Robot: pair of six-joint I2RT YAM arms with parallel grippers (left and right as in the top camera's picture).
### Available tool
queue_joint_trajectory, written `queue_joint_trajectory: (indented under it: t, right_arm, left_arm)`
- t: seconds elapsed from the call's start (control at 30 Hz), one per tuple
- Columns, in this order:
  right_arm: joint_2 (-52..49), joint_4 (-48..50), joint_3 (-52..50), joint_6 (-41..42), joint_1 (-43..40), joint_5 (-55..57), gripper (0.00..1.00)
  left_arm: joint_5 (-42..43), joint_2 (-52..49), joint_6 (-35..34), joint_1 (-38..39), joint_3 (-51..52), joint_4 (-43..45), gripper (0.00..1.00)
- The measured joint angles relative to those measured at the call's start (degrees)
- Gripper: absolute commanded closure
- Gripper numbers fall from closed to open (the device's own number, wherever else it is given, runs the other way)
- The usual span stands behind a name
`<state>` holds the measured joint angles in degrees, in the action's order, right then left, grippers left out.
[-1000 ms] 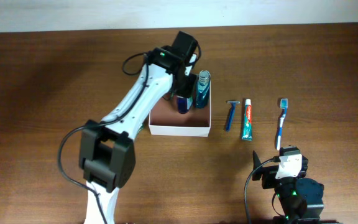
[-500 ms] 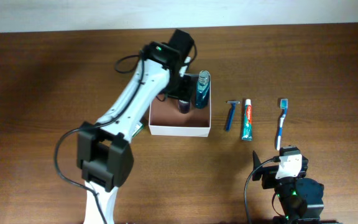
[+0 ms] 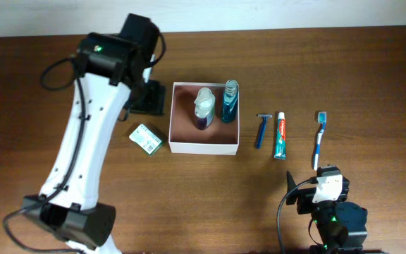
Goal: Pack container
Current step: 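Lower the left gripper onto the Dettol soap box and grasp it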
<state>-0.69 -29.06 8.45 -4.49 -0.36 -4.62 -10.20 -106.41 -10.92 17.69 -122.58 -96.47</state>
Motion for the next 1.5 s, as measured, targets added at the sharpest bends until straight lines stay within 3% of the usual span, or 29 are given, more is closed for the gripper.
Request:
queue_joint_trajectory:
  t: [0.1,0.23,0.4,0.63,0.9,0.97,1.07,1.13,1.3,1.5]
  right_arm:
    - [0.00,0.00,0.00,0.00,0.00,0.00,0.01]
    - [0.02,0.02,0.00,0.00,0.00,0.00,0.01]
    - [0.00,-0.02,0.00,-0.02,0.00,0.00,0.01]
    - [0.00,0.00,0.00,0.07,0.00,0.00,0.01]
    - [0.00,0.00,0.00,0.00,0.00,0.00,0.01]
    - [0.00,0.00,0.00,0.04,0.00,0.00,0.01]
    - [0.00,0.00,0.00,-0.02,0.00,0.00,0.01]
    - [0.00,0.00,0.00,0.00,0.00,0.00,0.01]
    - [0.00,0.00,0.00,0.00,0.00,0.00,0.01]
    - [0.00,-0.02,0.00,0.00,0.00,0.00,0.01]
  left_arm:
    - [-1.09,0.57,-2.05,-1.77,5.09,2.49,0.02]
    - [-0.39,0.50,-7.02,-4.81,19.17,16.85,0.02]
    - [6.49,-0.11,-14.71,-7.67,36.98,35.91,0.02]
    - [11.43,-0.26,-21.92,-8.09,47.67,49.48,0.07]
    - [11.50,-2.58,-26.84,-8.09,49.64,50.90,0.11]
    - [11.28,-3.43,-27.52,-8.09,49.75,50.90,0.18]
    - [11.08,-4.26,-27.91,-8.09,49.86,50.88,0.18]
    - [10.73,-4.85,-27.93,-8.09,49.86,50.88,0.23]
    - [9.79,-6.12,-25.73,-8.81,49.86,49.57,0.50]
    - [10.69,-6.45,-20.57,-11.74,47.69,42.23,0.55]
